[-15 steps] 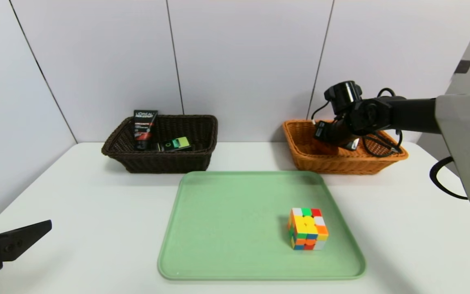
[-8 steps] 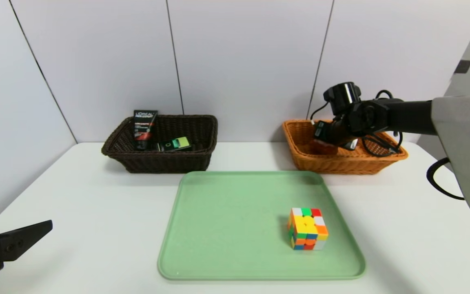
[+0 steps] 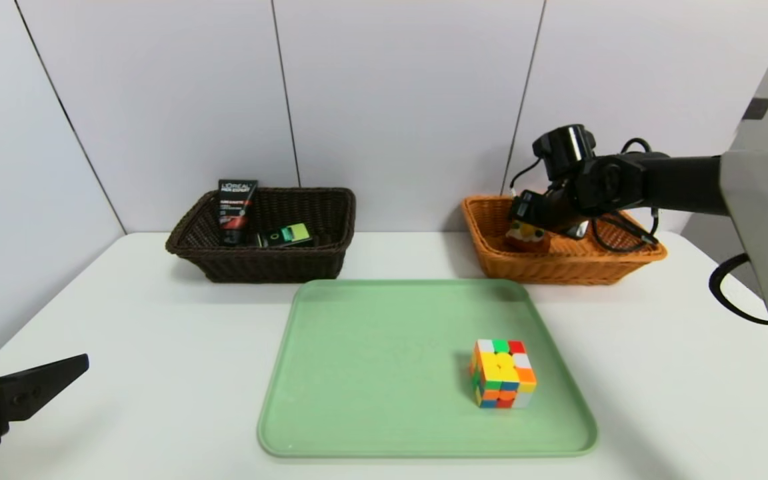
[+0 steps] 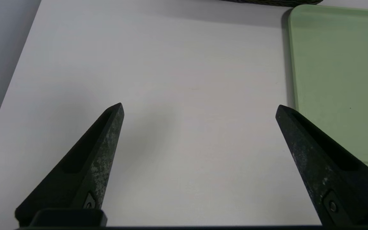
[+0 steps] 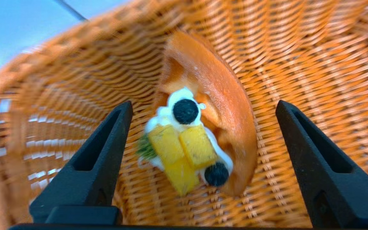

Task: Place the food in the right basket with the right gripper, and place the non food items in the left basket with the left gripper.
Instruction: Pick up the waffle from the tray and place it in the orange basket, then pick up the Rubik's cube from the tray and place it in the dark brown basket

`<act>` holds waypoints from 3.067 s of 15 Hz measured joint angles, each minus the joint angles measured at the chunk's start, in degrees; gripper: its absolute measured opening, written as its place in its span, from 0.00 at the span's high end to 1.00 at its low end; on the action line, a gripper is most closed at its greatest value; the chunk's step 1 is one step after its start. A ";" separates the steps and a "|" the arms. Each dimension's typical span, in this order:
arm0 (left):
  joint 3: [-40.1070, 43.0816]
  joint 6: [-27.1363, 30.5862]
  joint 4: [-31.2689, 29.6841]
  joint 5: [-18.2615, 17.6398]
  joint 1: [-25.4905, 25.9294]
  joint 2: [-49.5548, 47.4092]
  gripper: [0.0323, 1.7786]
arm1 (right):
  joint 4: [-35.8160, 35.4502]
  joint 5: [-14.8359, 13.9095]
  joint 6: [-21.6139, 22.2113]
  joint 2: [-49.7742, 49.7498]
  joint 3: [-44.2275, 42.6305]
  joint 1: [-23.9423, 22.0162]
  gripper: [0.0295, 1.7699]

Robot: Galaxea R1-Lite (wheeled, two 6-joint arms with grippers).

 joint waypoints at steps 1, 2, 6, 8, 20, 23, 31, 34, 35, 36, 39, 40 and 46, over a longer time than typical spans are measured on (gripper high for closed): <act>-0.02 0.00 0.00 0.00 0.00 0.00 0.05 | 0.24 -0.37 -0.20 -0.96 0.04 0.12 0.12; -0.09 0.09 -0.02 -0.02 0.00 0.00 0.05 | 0.83 -0.74 -0.74 -2.13 0.04 0.26 0.11; -1.68 0.48 -2.12 0.04 0.00 0.89 0.05 | 3.19 -2.82 -6.38 -8.25 0.06 0.48 0.08; -3.63 1.40 -2.95 -0.02 0.00 2.16 0.05 | 3.34 -3.84 -9.68 -11.84 0.10 0.48 0.07; -2.84 8.36 -14.71 -28.84 -10.47 7.78 0.05 | 3.86 0.74 -21.61 -37.63 11.39 2.55 0.04; 0.45 10.03 -26.94 -34.72 -11.96 15.08 0.05 | 3.89 0.88 -21.50 -42.48 15.75 3.01 0.04; -0.99 -2.72 -65.48 -37.08 -18.58 42.09 0.05 | 3.52 3.47 -21.22 -46.03 17.96 1.57 0.04; -2.86 -4.62 -73.14 -30.50 -20.92 48.14 0.05 | 3.28 4.66 -21.11 -45.46 17.81 1.50 0.04; -3.35 -5.42 -75.11 -30.06 -21.14 49.51 0.05 | 3.25 4.72 -21.07 -45.13 17.43 1.50 0.04; -3.58 -6.75 -77.93 -30.05 -21.31 50.57 0.05 | 3.23 4.74 -20.96 -44.69 16.80 1.50 0.04; -3.17 -8.02 -88.28 -30.85 -21.77 53.85 0.05 | 3.32 4.71 -20.89 -43.45 15.25 1.52 0.04; -2.56 -7.94 -91.77 -31.44 -21.98 54.88 0.05 | 3.43 4.71 -20.89 -43.12 14.87 1.52 0.04; 6.88 1.68 -94.01 -52.85 -20.96 56.63 0.05 | 3.74 4.66 -19.52 -42.31 14.59 1.52 0.04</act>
